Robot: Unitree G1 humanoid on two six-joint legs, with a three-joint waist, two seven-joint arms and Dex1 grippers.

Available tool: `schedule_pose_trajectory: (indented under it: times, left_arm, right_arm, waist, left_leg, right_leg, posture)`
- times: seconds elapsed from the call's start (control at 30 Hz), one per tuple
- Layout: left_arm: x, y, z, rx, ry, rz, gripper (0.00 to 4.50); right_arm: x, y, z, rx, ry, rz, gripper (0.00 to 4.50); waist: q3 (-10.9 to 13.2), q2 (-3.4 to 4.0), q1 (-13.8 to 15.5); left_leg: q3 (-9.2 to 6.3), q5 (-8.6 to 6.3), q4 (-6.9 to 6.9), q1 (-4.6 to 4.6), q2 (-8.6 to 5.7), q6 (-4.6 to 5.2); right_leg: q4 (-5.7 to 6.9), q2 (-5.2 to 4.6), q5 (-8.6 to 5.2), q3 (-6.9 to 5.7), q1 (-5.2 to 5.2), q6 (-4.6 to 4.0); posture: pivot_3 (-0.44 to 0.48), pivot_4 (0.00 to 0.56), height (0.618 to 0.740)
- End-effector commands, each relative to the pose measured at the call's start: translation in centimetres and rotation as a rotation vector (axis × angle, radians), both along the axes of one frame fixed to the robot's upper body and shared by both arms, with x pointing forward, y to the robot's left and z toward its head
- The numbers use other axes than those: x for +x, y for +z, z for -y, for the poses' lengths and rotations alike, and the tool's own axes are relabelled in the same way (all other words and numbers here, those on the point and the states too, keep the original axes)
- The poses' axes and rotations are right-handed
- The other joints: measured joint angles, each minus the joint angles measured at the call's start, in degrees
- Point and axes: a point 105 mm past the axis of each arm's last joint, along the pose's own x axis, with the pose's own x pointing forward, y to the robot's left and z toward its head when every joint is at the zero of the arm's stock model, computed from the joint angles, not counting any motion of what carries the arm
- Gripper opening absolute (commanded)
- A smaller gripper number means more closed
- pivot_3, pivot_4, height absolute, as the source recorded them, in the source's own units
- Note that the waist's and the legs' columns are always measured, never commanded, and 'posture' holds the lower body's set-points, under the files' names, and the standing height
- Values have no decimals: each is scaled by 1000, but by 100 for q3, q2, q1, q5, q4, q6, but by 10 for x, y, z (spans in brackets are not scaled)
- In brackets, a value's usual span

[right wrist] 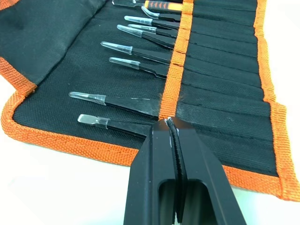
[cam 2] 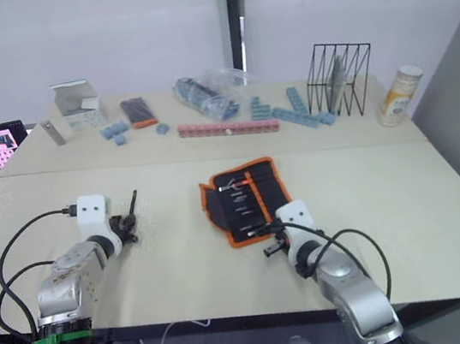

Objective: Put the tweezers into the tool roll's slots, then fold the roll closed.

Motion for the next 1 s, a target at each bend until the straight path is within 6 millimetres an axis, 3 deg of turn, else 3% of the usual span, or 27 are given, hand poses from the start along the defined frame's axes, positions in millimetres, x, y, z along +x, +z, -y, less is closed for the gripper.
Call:
schedule_pose_trajectory:
  times: [0.03, 0.2, 0.3, 0.4, 0.53, 0.63, 0.73, 0.83, 1.0]
  left_arm:
    - [2, -17, 18, -25, -67, -53, 65]
    - [-2, 0, 4, 16, -94, -1, 25]
    - [-6, 24, -6, 84, -154, 52, 25]
    - [-7, 58, 8, 110, -282, 138, 25]
    - [-13, 96, 66, 55, -585, 198, 25]
    - [-21, 100, 110, 49, -790, 157, 25]
    - [-27, 96, 141, 40, -920, 90, 25]
    - [-26, 86, 167, 85, -1010, 14, 25]
    - [-28, 71, 178, 206, -1124, -102, 25]
  right_arm:
    - [-4, -9, -1, -13, 8, -42, 0]
    - [-4, -8, 0, -15, 5, -43, 0]
    - [-5, -10, 0, -15, 4, -47, 0]
    - [-5, -11, 1, -13, 2, -51, 0]
    - [-5, -11, 2, -13, 0, -55, 0]
    - [-5, -12, 3, -10, -8, -59, 0]
    - [-7, -13, 4, -5, -20, -63, 0]
    - [-9, -15, 7, 0, -43, -67, 0]
    - [-9, -12, 14, 3, -87, -48, 0]
  waist:
    - [0, 1, 8]
    - [-1, 1, -17]
    - [1, -1, -48]
    - [10, -18, -48]
    - [16, -28, -6]
    - [15, -27, -31]
    - [17, -23, -70]
    - [17, -23, -74]
    - [19, -21, -61]
  left_leg:
    - [0, 0, 0, 0, 0, 0]
    - [0, 0, 0, -6, 1, 0]
    - [1, 0, -2, -14, 2, 0]
    - [-1, 0, -7, -30, 2, 1]
    - [-3, 1, -7, -57, 3, 0]
    - [-1, 2, -7, -61, 3, -1]
    - [-1, 2, -8, -61, 3, 1]
    - [-6, 3, -17, -64, 3, 2]
    - [-5, 3, -17, -67, 2, 2]
  right_leg:
    - [0, 0, 0, 0, 0, 0]
    - [1, 0, 0, 0, 3, 0]
    - [1, 0, 0, 0, -1, 0]
    - [1, 1, 0, -2, -12, 0]
    - [-4, 1, 0, -5, -25, 0]
    - [-11, 0, 0, -4, -23, 0]
    - [-9, 2, 0, -3, -25, 1]
    - [-7, 6, -2, -5, -31, 5]
    - [-9, 6, -4, -3, -33, 8]
  posture:
    - [0, 150, 663]
    - [0, 150, 663]
    - [0, 150, 663]
    - [0, 150, 663]
    - [0, 150, 663]
    - [0, 150, 663]
    - [0, 150, 663]
    - [0, 150, 663]
    - [0, 150, 663]
